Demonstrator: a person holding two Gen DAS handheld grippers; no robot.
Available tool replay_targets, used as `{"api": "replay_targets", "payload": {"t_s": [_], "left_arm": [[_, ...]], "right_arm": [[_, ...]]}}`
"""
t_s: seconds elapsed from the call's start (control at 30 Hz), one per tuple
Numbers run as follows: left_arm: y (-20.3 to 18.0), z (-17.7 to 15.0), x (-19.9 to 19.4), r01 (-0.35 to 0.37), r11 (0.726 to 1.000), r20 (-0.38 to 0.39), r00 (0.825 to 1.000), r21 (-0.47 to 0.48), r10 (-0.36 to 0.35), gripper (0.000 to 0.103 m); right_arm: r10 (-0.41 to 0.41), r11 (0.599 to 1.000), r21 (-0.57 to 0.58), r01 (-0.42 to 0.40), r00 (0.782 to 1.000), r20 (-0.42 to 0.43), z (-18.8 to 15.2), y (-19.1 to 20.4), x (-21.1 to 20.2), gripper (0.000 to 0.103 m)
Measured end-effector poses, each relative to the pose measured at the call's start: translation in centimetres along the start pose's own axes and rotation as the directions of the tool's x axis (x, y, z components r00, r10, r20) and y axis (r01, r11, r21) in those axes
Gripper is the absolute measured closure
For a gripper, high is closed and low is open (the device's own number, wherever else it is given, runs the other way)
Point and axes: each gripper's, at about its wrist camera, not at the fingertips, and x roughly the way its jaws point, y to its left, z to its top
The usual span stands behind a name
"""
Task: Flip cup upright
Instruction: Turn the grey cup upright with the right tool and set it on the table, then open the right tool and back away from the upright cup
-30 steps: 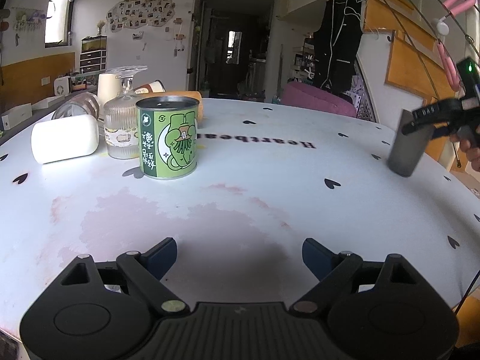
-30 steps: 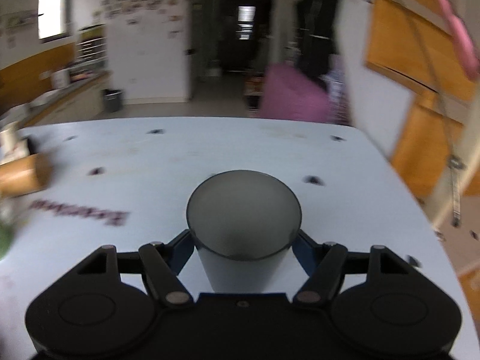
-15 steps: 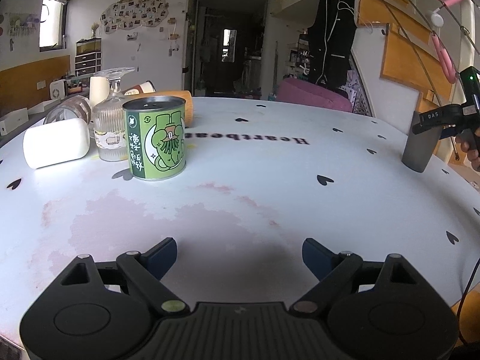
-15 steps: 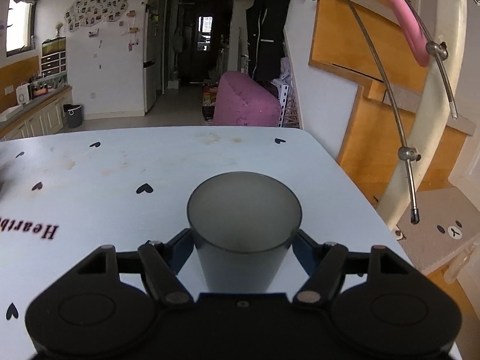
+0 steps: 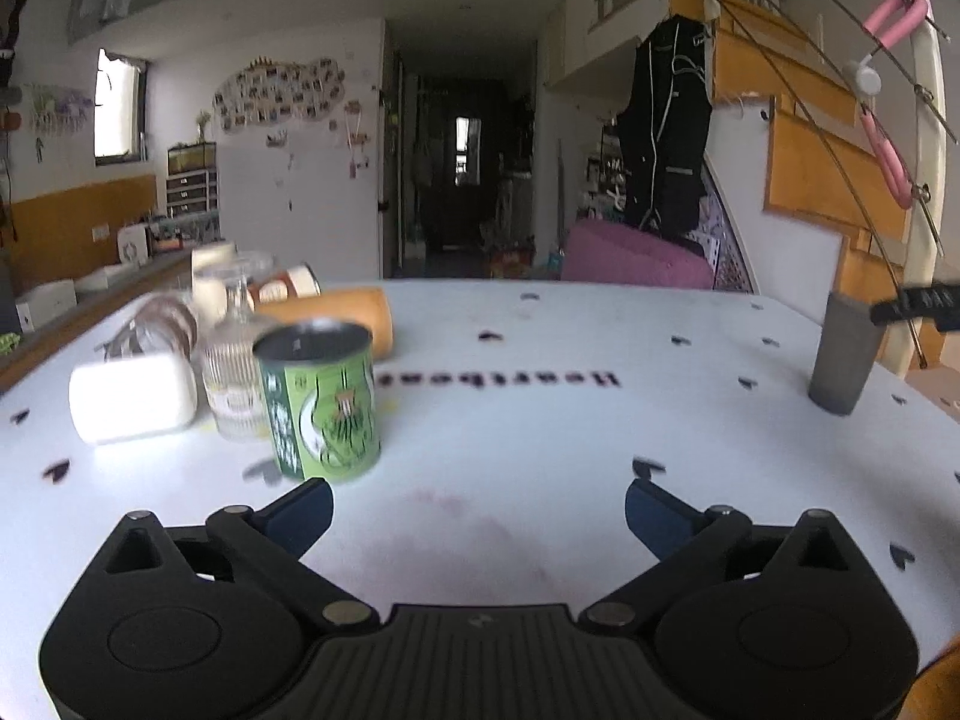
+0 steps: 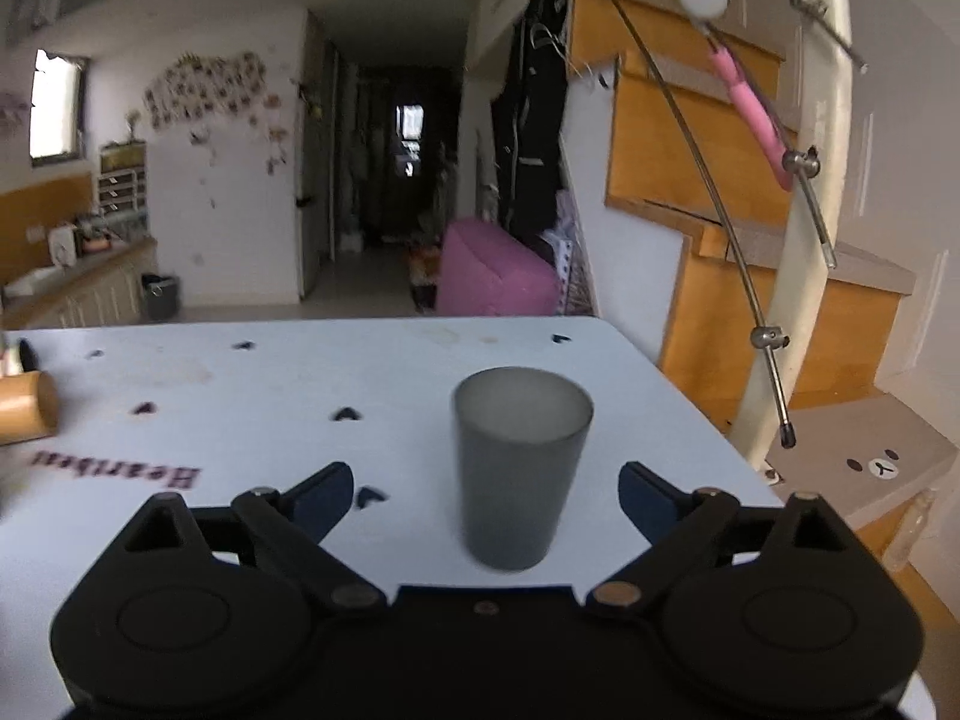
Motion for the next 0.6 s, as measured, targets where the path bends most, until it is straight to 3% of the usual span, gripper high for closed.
{"api": "replay_targets", "payload": {"t_s": [0.27, 0.6], "left_arm": [[-1.1, 1.7, -0.9, 0.014, 1.0, 0.065, 0.998, 0.007, -0.014, 0.0], [-2.4, 1.5, -1.9, 0.025, 0.999, 0.085, 0.996, 0.03, -0.028, 0.0]], "right_arm": [[0.067, 0.997, 0.044, -0.07, 0.995, 0.075, -3.2, 2.1, -6.2, 0.004], [0.055, 0.998, 0.001, -0.056, 0.991, 0.124, -5.8, 4.1, -10.4, 0.0]]}}
